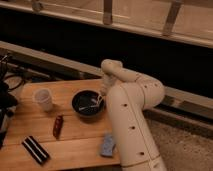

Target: Drag the ceramic bowl in a circle

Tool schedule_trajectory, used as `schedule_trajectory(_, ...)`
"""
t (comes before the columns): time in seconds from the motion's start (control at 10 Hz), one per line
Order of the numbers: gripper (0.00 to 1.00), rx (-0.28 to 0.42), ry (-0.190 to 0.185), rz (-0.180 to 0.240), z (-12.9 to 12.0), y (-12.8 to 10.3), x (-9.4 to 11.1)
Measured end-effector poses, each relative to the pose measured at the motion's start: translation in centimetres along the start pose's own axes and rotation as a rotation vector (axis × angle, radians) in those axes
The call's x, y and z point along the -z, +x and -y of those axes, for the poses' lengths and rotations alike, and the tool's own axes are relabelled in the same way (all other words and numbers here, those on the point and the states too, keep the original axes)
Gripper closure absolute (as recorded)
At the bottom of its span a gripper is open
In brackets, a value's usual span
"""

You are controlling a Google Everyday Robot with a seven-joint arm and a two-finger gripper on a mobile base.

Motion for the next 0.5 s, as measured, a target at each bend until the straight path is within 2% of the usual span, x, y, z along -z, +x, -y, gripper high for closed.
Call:
schedule_trajectory(0.1, 0.87, 0.000, 0.006, -0.003, 0.13, 0.13, -0.12)
schedule_trajectory(0.3, 1.00, -0.001, 0.006, 0.000, 0.26, 0.12, -0.03)
schedule_trajectory(0.5, 1.00, 0.002, 0.005, 0.003, 0.08, 0.19, 0.02)
